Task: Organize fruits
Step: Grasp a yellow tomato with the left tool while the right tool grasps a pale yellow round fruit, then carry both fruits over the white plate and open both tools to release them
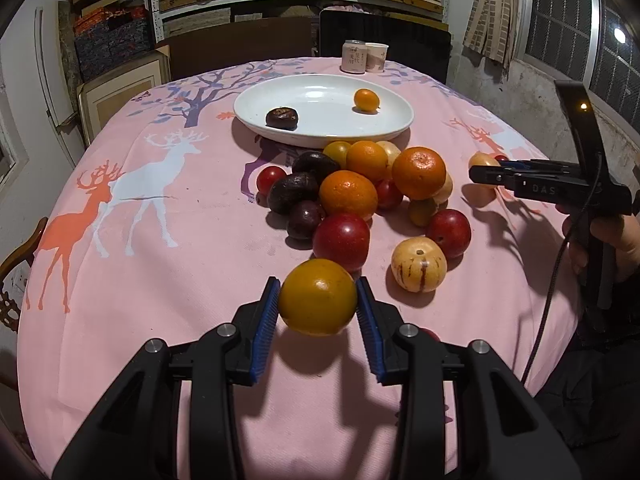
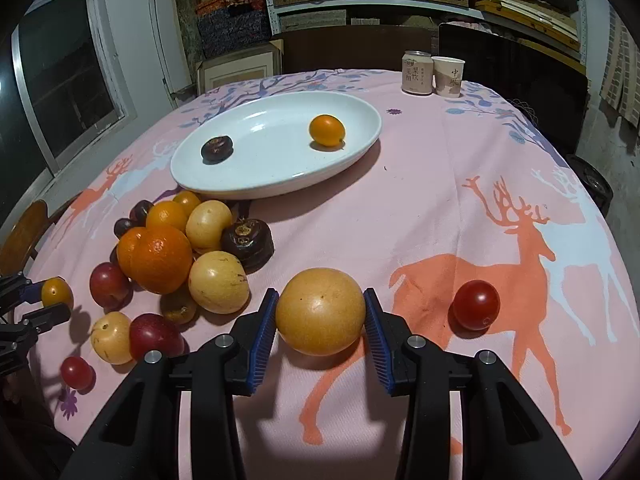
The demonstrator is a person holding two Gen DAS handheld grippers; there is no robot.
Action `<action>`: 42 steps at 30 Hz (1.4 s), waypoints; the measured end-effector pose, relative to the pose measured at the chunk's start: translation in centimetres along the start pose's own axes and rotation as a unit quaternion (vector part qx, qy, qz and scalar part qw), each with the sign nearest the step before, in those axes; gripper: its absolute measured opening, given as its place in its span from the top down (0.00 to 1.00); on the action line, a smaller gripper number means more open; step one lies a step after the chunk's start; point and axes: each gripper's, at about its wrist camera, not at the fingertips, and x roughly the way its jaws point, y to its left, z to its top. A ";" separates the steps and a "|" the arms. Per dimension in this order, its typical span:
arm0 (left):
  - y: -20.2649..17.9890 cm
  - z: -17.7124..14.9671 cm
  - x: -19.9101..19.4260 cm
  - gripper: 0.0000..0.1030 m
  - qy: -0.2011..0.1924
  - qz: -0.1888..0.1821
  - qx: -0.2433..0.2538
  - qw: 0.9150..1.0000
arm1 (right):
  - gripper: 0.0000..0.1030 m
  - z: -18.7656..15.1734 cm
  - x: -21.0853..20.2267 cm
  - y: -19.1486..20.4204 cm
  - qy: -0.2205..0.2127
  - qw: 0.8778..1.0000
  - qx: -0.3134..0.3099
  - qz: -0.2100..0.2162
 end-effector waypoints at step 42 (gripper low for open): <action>3.7 19.9 11.9 0.35 -0.012 0.018 -0.034 0.999 | 0.28 12.1 4.1 2.9 -0.068 0.997 -0.037 0.004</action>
